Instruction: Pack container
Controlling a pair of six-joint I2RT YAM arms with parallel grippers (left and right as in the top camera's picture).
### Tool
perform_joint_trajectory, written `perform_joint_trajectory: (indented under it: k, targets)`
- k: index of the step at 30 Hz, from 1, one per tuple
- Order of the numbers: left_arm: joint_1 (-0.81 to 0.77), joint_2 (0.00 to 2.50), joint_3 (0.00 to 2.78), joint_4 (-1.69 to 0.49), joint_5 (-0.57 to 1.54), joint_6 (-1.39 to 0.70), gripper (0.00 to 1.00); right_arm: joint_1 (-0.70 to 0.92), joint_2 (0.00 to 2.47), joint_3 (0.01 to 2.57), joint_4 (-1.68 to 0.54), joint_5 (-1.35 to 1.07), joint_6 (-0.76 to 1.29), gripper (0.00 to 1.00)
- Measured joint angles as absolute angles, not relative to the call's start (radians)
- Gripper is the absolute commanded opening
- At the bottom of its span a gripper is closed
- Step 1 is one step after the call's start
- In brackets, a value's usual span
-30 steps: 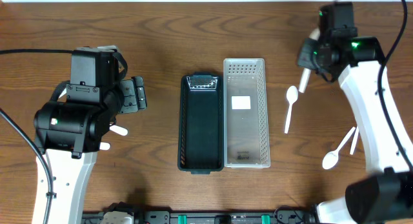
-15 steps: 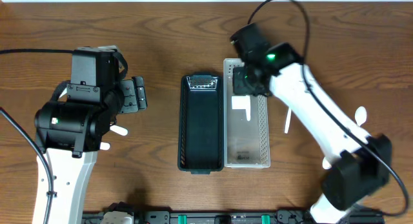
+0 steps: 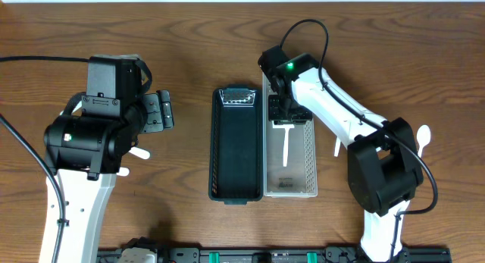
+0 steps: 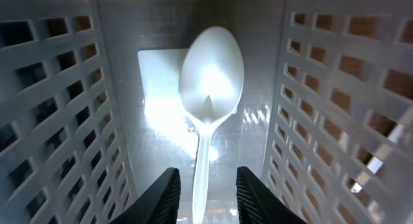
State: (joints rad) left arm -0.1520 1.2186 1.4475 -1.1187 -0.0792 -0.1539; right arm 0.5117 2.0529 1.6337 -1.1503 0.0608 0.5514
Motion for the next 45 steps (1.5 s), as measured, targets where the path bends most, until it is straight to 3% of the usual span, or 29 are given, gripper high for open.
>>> perform_joint_trajectory:
  k: [2, 6, 13, 20, 31, 45]
  targets:
    - [-0.152, 1.219, 1.448, -1.119, -0.079, -0.154, 0.86, 0.506, 2.04, 1.662, -1.174, 0.067, 0.543, 0.34]
    - [-0.152, 1.219, 1.448, -1.119, -0.079, -0.154, 0.86, 0.459, 1.935, 1.76, -1.214, 0.12, 0.522, 0.52]
    - [-0.152, 1.219, 1.447, -1.119, -0.079, -0.154, 0.86, 0.244, 1.654, 1.842, -1.271, 0.195, 0.521, 0.63]
    - [-0.152, 1.219, 1.447, -1.119, -0.079, -0.154, 0.86, 0.105, 1.656, 1.706, -1.246, 0.16, 0.523, 0.63]
    - [-0.152, 1.219, 1.446, -1.119, -0.079, -0.154, 0.86, 0.095, 1.695, 1.239, -0.962, 0.034, 0.513, 0.63]
    - [-0.152, 1.22, 1.446, -1.119, -0.079, -0.154, 0.86, 0.095, 1.848, 1.207, -0.881, -0.005, 0.496, 0.64]
